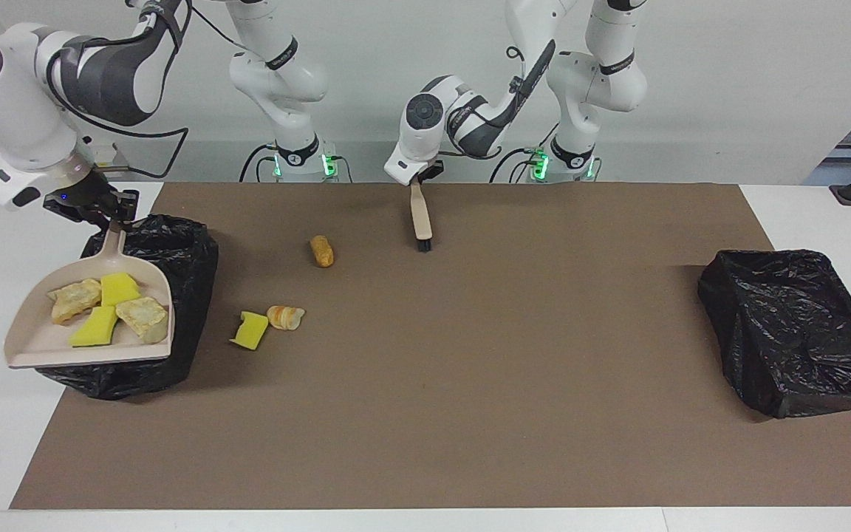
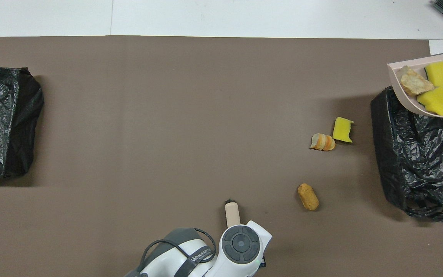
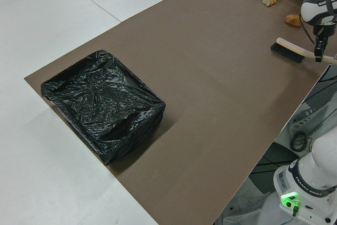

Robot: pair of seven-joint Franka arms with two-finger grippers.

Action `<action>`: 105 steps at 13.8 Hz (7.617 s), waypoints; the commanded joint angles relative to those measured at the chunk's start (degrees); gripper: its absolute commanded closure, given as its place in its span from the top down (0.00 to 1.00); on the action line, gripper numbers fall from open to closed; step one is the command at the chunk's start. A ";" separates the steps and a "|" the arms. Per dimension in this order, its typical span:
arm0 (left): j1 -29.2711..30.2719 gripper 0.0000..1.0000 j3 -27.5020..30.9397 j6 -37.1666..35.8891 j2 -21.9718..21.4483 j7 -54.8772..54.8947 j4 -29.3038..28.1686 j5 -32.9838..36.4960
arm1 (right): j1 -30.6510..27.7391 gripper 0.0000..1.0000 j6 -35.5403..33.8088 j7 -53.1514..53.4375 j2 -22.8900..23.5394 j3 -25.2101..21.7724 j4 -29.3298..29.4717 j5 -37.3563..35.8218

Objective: Sweep and dump trash in bin

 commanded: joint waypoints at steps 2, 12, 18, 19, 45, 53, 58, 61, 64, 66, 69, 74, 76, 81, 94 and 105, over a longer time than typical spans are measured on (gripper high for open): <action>-0.19 0.16 0.50 -1.18 -1.02 1.86 -0.54 -1.23 | -0.92 0.00 0.72 -2.72 -0.68 0.52 -0.13 -0.68; 6.65 1.00 1.02 -8.91 -4.36 3.52 3.67 -0.88 | -1.62 0.00 2.91 -14.20 -0.15 0.43 -0.22 -5.24; 11.67 1.00 1.11 -12.17 -4.63 5.29 5.43 0.00 | -7.94 0.00 9.68 -43.98 4.33 0.52 -0.13 -8.33; 11.76 1.00 1.11 -12.17 -4.63 5.38 5.52 0.26 | -8.30 0.00 10.04 -48.90 4.60 0.52 -0.22 -9.46; 15.54 1.00 1.20 -14.89 -5.77 6.17 7.10 1.83 | 6.90 0.00 3.36 -48.53 0.38 0.70 -0.40 -38.69; 25.80 1.00 1.11 -17.70 -5.68 15.91 15.70 17.13 | 6.99 0.00 1.08 -16.13 -1.29 1.04 -1.01 -8.27; 33.10 1.00 1.11 -18.75 -4.54 28.38 20.10 21.27 | 13.22 0.00 -0.25 8.03 -0.68 1.57 -2.59 4.04; 37.50 1.00 1.20 -21.57 -3.58 36.30 23.88 23.36 | 19.28 0.00 2.82 20.53 1.60 1.66 -3.03 6.61; 42.68 1.00 1.20 -27.10 -3.92 46.13 27.23 23.46 | 24.72 0.00 9.14 32.39 3.63 1.57 -4.26 11.97; 44.89 1.00 1.20 -28.77 -4.54 50.01 27.14 23.46 | 27.72 0.00 13.19 38.03 5.29 1.57 -4.61 15.38; 47.96 1.00 1.20 -30.88 -6.29 55.28 26.79 23.46 | 34.48 0.00 19.86 49.18 9.24 1.57 -4.53 16.63; 50.17 1.00 1.20 -32.03 -7.26 58.29 26.44 23.38 | 41.43 0.00 22.61 51.59 18.72 1.57 -1.11 18.04; 50.17 1.00 1.20 -32.47 -7.35 58.29 26.35 23.38 | 41.45 0.00 21.82 50.81 19.89 1.66 -0.92 17.95; 50.17 1.00 1.20 -33.00 -7.53 58.29 26.18 23.38 | 41.53 0.11 19.71 50.27 19.72 2.01 -0.83 18.22; 48.94 1.00 0.67 -30.19 -8.32 56.71 22.48 21.36 | 41.71 1.00 19.79 50.36 19.28 2.01 -0.75 18.13; 47.53 1.00 0.67 -25.27 -8.06 54.95 19.50 20.65 | 47.58 1.00 14.26 51.68 -2.50 2.01 -21.90 19.71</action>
